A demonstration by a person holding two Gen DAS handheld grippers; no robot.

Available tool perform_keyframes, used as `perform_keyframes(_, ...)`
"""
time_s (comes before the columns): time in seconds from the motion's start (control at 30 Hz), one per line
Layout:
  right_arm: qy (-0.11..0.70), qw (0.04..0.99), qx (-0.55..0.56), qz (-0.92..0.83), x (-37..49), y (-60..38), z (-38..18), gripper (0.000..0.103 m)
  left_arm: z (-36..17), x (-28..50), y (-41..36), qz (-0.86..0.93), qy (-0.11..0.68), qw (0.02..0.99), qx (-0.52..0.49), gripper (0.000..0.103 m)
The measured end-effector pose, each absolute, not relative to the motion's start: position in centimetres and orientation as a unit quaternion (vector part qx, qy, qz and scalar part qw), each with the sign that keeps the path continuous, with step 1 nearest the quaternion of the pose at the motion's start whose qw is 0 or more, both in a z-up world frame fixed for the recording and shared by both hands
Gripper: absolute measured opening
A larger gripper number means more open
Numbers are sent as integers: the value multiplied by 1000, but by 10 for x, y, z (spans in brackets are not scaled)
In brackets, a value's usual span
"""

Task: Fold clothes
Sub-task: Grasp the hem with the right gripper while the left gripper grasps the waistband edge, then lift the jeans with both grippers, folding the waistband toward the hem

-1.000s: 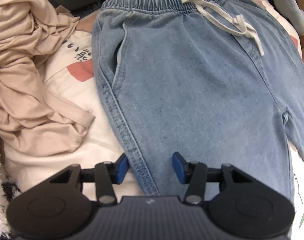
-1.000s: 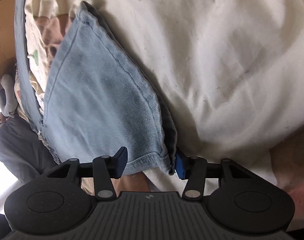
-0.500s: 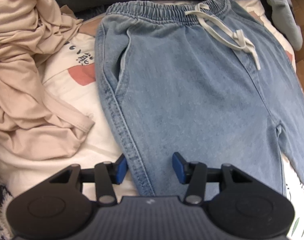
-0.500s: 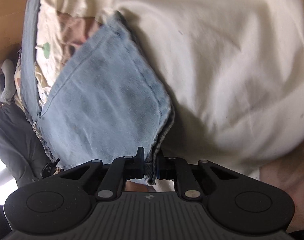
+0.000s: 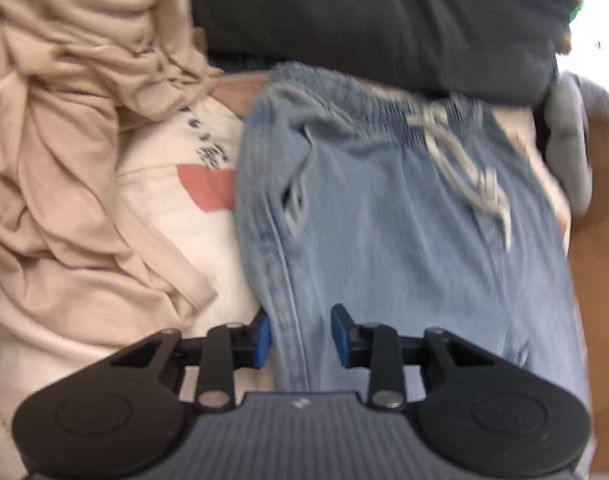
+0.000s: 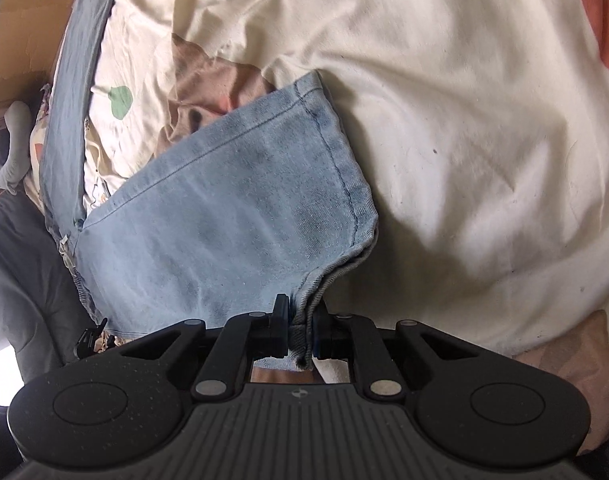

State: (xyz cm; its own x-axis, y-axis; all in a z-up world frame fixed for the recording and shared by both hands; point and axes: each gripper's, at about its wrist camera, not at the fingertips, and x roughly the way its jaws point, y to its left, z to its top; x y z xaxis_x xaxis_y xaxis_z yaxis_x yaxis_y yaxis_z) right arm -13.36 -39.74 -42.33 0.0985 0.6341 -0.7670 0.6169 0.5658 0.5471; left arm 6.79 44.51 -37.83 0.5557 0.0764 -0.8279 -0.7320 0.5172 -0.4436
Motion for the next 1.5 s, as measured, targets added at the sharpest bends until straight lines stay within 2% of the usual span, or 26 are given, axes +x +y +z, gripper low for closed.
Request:
perform_keyframes(0.23, 669, 579, 465, 1, -128, -401, -417, 9, -382, 65, 459, 267, 341, 773, -463, 31)
perform_keyframes(0.3, 668, 581, 465, 0, -126, -401, -414, 9, -381, 67, 461, 265, 338, 772, -469, 26)
perform_keyframes(0.33, 666, 583, 466, 1, -124, -401, -413, 9, -381, 69, 462, 264, 338, 771, -470, 20)
perform_keyframes(0.53, 642, 600, 477, 7, -111, -409, -401, 9, -360, 87, 461, 256, 351, 781, -449, 14)
perform_keyframes(1.07, 554, 666, 496, 56, -46, -446, -341, 9, -252, 146, 424, 243, 352, 818, -384, 8)
perform_keyframes(1.5, 502, 726, 469, 37, 5, -450, -273, 9, -219, 194, 420, 206, 345, 823, -402, 6)
